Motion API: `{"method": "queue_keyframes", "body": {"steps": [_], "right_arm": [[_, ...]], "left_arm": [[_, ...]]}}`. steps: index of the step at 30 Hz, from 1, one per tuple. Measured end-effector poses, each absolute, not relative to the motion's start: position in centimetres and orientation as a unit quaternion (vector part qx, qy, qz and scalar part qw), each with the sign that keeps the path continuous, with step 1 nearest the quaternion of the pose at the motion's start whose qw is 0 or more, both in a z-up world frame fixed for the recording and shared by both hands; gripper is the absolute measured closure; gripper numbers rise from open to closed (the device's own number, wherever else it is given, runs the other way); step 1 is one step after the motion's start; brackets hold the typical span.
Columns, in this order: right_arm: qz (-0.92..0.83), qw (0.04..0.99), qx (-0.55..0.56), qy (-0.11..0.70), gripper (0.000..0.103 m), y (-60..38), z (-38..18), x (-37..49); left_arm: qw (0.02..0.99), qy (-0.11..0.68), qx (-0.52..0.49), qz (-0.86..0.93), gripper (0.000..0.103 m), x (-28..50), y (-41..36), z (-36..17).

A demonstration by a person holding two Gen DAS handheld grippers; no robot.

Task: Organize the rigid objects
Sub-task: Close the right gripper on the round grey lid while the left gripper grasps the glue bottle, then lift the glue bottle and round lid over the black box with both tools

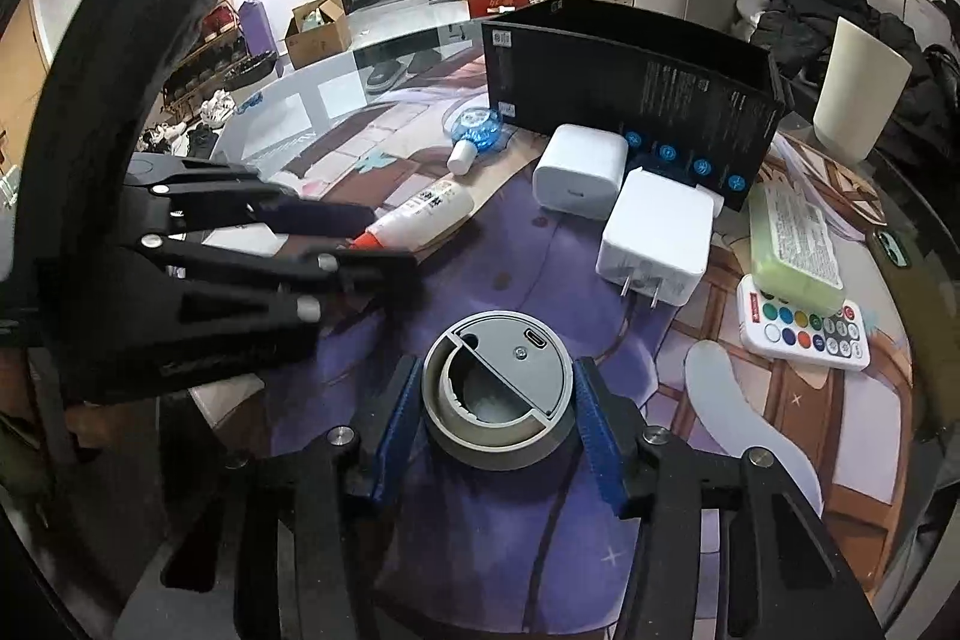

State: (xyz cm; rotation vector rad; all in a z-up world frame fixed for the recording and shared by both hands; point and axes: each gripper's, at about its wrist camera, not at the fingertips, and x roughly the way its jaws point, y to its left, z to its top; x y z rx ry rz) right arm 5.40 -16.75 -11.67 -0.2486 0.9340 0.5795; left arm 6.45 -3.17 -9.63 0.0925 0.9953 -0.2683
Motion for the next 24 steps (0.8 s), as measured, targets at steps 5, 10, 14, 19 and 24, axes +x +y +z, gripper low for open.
{"method": "queue_keyframes", "body": {"steps": [5, 10, 14, 19, 24], "right_arm": [[0.276, 0.849, -0.111, 0.437, 0.053, -17.3, -11.3, 5.0], [0.268, 0.867, -0.102, 0.407, 0.053, -18.1, -9.9, 4.8], [0.259, 0.898, -0.099, 0.341, 0.053, -18.6, -7.6, 3.6], [0.235, 0.939, -0.098, 0.23, 0.053, -19.4, -4.2, 1.1], [0.216, 0.963, -0.1, 0.128, 0.053, -19.9, -1.3, -1.6]], "left_arm": [[0.875, 0.464, 0.038, -0.131, 0.085, 6.4, -3.0, -9.2], [0.9, 0.415, 0.033, -0.132, 0.085, 5.4, -2.6, -7.2], [0.923, 0.364, 0.021, -0.127, 0.085, 4.4, -1.7, -5.3], [0.957, 0.268, 0.024, -0.107, 0.085, 2.2, -0.9, -2.0], [0.975, 0.191, 0.027, -0.11, 0.085, 0.1, -0.3, 0.5]]}}
